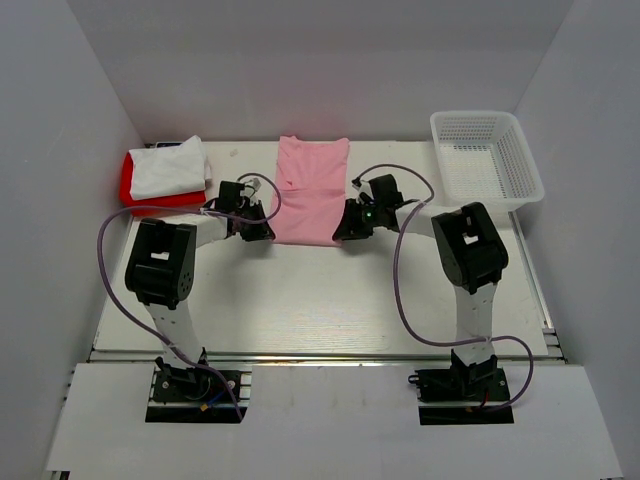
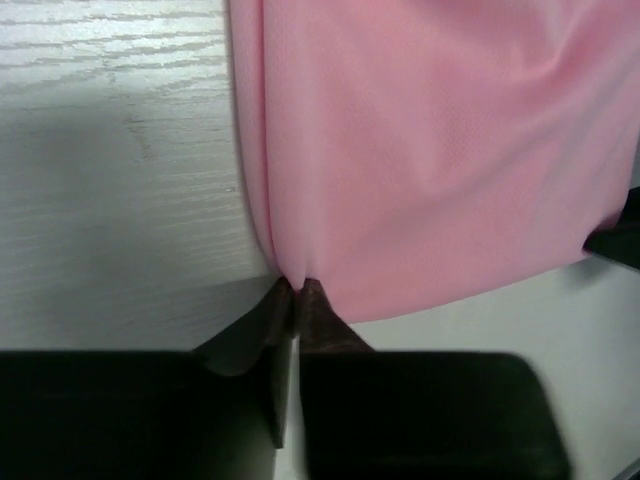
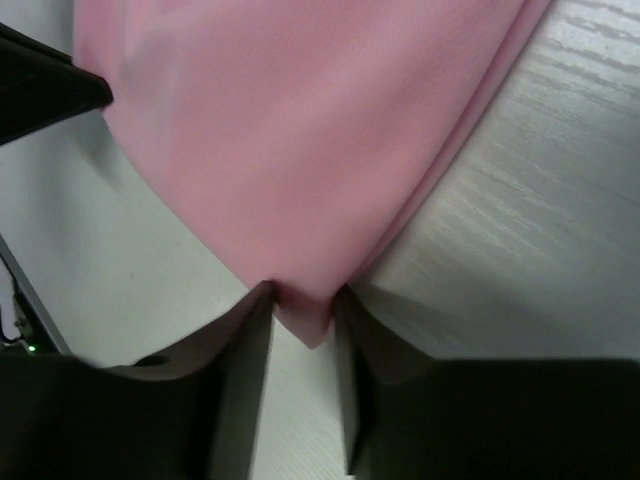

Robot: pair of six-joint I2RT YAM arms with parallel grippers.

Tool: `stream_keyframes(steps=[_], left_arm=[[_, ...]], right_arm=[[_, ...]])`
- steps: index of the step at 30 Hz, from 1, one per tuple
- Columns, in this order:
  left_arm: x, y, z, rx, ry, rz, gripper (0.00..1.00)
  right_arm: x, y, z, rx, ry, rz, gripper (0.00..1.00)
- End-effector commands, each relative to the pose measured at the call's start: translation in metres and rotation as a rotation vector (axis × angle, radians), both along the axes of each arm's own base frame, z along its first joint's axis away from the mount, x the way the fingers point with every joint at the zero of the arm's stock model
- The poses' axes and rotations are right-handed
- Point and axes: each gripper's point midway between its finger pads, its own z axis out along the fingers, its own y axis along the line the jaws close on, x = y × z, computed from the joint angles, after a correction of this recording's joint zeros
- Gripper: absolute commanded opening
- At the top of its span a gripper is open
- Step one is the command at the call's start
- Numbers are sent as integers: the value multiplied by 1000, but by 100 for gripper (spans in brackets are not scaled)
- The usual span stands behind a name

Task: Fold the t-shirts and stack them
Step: Grab one side of the 2/3 rectangular tshirt with both arms

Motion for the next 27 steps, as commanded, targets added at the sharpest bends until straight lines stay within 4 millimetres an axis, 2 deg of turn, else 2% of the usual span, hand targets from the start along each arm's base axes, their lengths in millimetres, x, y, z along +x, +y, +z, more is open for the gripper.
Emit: stream_keyframes(steps=[1,2,3,4,5,6,7,8,9,10,11,12,13,14,15,17,18,19,20,21,22,23,24,25,27], left_arm=[[-22,0,-20,2,78,-26,11],[-22,-2,-20,-5,79,-32,3],[-22,-2,-20,-5,79,-32,0],[-30,-2,-23,-11,105,-39,0],[-34,-4,-22,-22,109,-47,0],[-43,-4,-18,-31,111,-54,0],[-49,-4,-15,-43,116,-51,0],[-56,-9,-11,-56,106,-68,0],[-69,-6,-14,-59,129,-58,0],[-76,-12,1,-76,107,-70,0],[-83,-10,4,-76,109,-70,0],[-100,-15,4,-99,132,-86,0],[-111,-20,7,-113,144,-100,0],[-125,-19,13,-117,148,-102,0],[-135,-23,19,-146,158,-125,0],[-161,-26,23,-152,207,-147,0],[-165,-30,41,-186,178,-170,0],[-173,-34,49,-194,174,-192,0],[-181,-34,51,-191,184,-202,0],[-191,-33,57,-194,209,-205,0],[-193,-32,71,-196,177,-216,0],[-192,-33,83,-192,159,-221,0],[-199,-30,89,-184,175,-225,0],[-196,-33,106,-200,135,-236,0],[-200,-35,119,-221,140,-253,0]], right_arm=[[-13,1,-21,-6,60,14,32],[-15,1,-24,-5,71,12,27],[-16,2,-24,-5,72,15,23],[-18,0,-23,-6,73,11,15],[-23,-1,-24,-11,78,10,12],[-22,-2,-16,-4,61,6,9],[-27,-4,-10,-4,53,3,0],[-29,-3,-6,4,48,1,0],[-44,-7,-5,5,65,7,0],[-47,-7,9,18,41,12,0],[-53,-8,10,15,44,13,0],[-71,-15,10,0,79,15,0],[-77,-14,23,22,64,29,0],[-90,-16,23,12,96,37,0],[-110,-22,30,15,122,39,0],[-137,-25,30,16,174,73,0],[-147,-27,44,26,172,75,0],[-162,-32,41,8,208,89,0],[-168,-34,44,2,213,98,0],[-171,-35,59,10,175,98,0],[-182,-41,60,-18,209,102,0],[-184,-42,64,-24,204,107,0],[-185,-44,77,-13,173,106,0],[-189,-46,84,-23,182,114,0],[-188,-46,100,-17,161,114,0]])
